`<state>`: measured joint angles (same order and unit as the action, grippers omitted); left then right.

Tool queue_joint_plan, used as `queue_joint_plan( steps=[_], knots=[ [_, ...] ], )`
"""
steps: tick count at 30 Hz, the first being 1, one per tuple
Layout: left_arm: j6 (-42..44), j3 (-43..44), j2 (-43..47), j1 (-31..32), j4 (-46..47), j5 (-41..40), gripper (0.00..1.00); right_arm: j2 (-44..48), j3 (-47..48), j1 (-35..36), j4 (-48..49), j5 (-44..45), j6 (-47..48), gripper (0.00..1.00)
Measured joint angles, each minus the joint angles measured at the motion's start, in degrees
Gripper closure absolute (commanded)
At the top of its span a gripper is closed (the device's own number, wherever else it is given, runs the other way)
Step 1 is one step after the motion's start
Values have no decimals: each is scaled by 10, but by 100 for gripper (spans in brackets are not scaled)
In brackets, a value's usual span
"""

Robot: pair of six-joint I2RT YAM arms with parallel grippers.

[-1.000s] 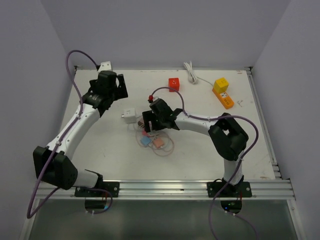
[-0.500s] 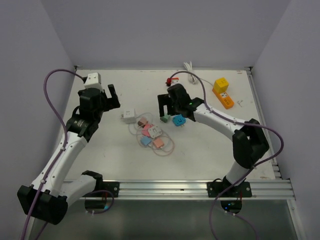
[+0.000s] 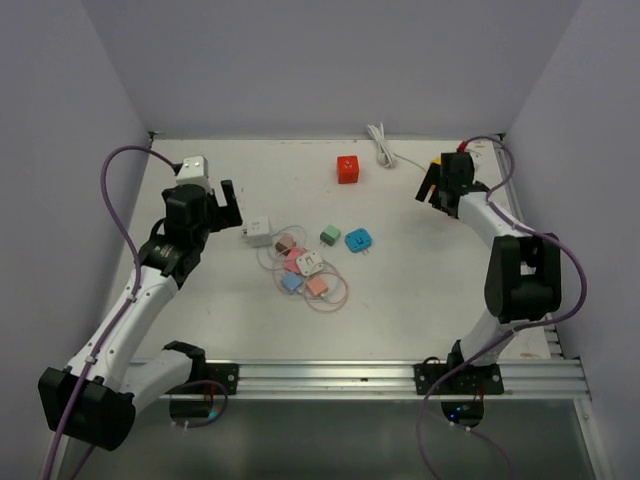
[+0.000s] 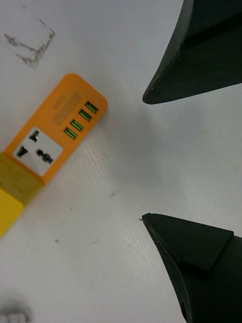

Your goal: Pull the plug off the socket

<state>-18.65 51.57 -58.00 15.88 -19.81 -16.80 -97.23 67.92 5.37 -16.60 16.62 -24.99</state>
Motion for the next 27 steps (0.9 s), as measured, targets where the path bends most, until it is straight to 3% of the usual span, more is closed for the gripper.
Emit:
queue_joint_plan(
  steps=[9, 19, 27],
  knots=[
    [3, -4, 9, 0, 0, -6, 0, -109, 79, -81, 15, -23, 2, 7],
    [3, -7, 11, 0, 1, -8, 0, -177, 130, -108, 40, -85, 108, 7],
    [4, -7, 11, 0, 1, -8, 0, -186, 136, -111, 42, -190, 150, 17]
  ],
)
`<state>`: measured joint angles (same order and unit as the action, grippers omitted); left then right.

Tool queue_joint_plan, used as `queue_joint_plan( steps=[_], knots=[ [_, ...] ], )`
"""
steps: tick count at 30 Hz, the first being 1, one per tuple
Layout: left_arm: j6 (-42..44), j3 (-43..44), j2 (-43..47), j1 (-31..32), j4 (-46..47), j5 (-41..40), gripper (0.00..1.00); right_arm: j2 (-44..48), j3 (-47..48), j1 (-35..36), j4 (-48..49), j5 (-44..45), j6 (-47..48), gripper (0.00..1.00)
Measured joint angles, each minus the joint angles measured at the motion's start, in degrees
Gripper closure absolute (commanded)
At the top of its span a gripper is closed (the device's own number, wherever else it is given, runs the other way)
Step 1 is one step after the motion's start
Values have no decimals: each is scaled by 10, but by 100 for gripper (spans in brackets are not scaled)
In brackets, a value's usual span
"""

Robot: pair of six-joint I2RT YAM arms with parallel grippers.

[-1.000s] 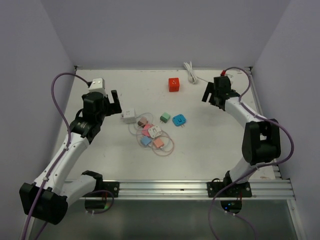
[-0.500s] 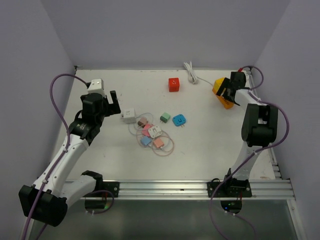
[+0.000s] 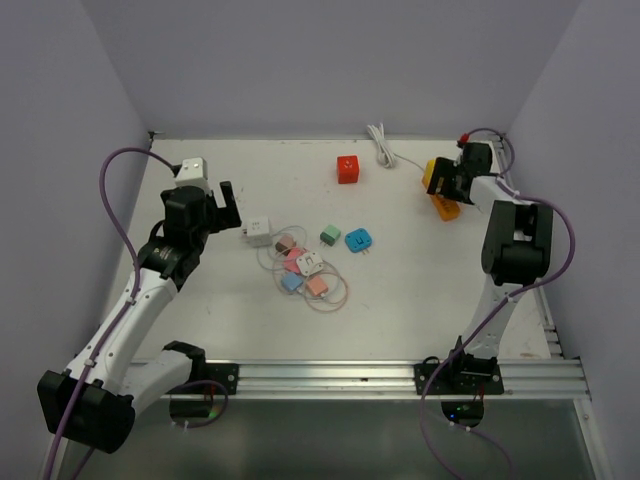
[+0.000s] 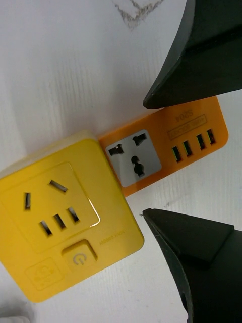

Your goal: Pull the plug off the socket

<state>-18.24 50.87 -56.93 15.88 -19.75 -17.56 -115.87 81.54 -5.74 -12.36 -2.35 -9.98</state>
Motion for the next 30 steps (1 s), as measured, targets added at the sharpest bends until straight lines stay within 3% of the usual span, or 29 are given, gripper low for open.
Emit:
queue_joint_plan(
  steps=[11, 16, 20, 26, 30],
  knots=[
    [0, 0, 0, 0, 0, 3, 0, 2, -48, 38, 14, 3, 1, 22],
    [0, 0, 0, 0, 0, 5, 0, 13, -70, 43, 31, 23, -4, 39],
    [0, 0, 0, 0, 0, 9, 1, 46, -112, 57, 33, 38, -14, 58],
    [0, 0, 0, 0, 0, 18, 0, 105, -181, 136, 25, 74, -36, 80],
    [0, -2, 0, 0, 1, 25, 0, 153, -237, 193, 21, 85, -57, 88]
  ],
)
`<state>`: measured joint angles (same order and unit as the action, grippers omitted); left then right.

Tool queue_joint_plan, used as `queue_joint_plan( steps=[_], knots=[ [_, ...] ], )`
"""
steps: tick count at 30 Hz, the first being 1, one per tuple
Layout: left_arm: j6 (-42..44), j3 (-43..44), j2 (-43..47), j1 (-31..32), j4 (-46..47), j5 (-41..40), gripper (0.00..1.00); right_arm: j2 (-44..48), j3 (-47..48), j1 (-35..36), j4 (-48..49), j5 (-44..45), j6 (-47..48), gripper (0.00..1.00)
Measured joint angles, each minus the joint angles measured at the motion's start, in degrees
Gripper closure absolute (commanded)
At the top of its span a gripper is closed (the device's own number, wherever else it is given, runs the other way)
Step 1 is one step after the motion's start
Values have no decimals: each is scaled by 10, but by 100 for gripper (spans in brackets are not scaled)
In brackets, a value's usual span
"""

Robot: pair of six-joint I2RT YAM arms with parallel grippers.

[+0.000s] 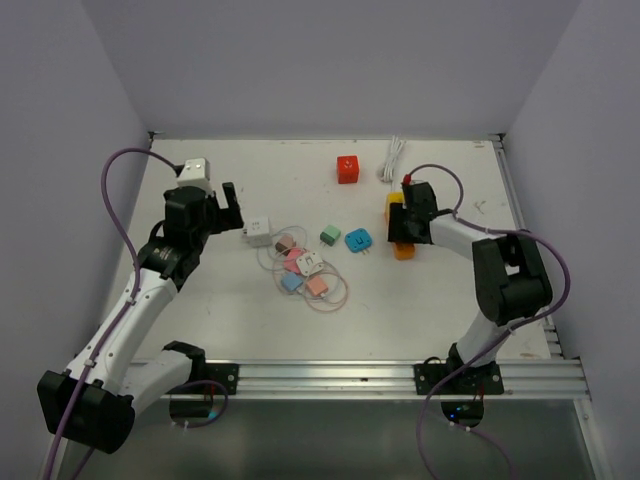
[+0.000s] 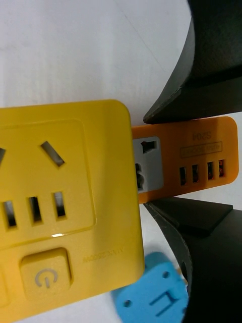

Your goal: Pull the plug off the socket

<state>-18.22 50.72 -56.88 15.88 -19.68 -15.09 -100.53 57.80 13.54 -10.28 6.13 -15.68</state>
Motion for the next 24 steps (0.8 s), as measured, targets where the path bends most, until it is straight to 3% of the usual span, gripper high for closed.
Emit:
queue_joint_plan(
  steps=[7, 16, 18, 24],
  knots=[
    [4, -7, -4, 0, 25, 53, 0, 103, -103, 61, -15, -12, -23, 91],
    [15, -26, -21, 4, 70, 187, 0, 237, -207, 111, -22, -42, -34, 91],
    [15, -26, -29, 9, 73, 204, 0, 251, -212, 112, -26, -43, -40, 88],
    [15, -26, -54, 19, 78, 230, 0, 251, -222, 117, -15, -46, -61, 62]
  ],
)
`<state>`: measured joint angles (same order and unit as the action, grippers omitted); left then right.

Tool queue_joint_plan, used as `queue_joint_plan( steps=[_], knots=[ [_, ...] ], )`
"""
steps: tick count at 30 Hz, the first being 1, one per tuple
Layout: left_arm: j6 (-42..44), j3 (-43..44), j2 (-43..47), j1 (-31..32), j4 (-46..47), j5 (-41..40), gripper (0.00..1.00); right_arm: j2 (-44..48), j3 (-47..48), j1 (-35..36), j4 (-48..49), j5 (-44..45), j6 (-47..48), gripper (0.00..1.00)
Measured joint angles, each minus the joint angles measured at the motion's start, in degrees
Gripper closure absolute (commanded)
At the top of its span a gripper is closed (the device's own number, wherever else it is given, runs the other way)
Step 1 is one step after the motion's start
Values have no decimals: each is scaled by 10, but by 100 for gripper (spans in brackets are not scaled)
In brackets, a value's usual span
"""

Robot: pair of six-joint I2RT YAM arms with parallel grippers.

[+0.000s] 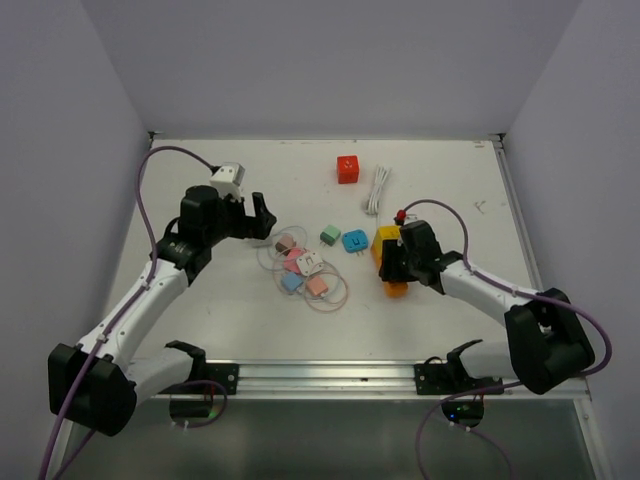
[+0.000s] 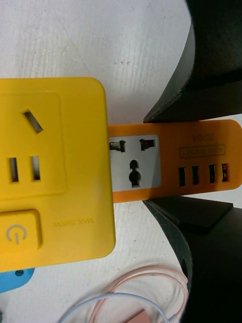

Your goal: Pull the plug off the socket

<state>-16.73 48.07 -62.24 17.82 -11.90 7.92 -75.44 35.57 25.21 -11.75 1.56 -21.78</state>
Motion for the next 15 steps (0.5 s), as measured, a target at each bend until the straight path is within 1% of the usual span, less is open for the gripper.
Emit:
queue_joint_plan(
  steps=[1, 3, 4, 6, 10, 12, 14, 15],
  knots=[
    [0, 0, -1, 0, 0, 2, 0, 0, -2, 1, 2, 0, -3, 56],
    [0, 0, -3, 1, 0, 4, 0, -4, -6, 5, 5, 2, -11, 48],
    [0, 0, -4, 2, 0, 4, 0, -5, -8, 7, 6, 3, -14, 40],
    [0, 0, -9, 4, -1, 6, 0, -5, -11, 9, 6, 2, -22, 32],
    [0, 0, -19, 15, -7, 3, 0, -2, -12, 10, 6, -5, -33, 21],
    [0, 1, -23, 28, -15, -8, 0, 6, -12, 10, 5, -12, -39, 16],
    [-2, 9, -30, 44, -28, -23, 0, 25, -12, 10, -1, -13, -44, 14],
    [-3, 16, -35, 53, -37, -31, 0, 39, -12, 10, -5, -13, -48, 11]
  ],
)
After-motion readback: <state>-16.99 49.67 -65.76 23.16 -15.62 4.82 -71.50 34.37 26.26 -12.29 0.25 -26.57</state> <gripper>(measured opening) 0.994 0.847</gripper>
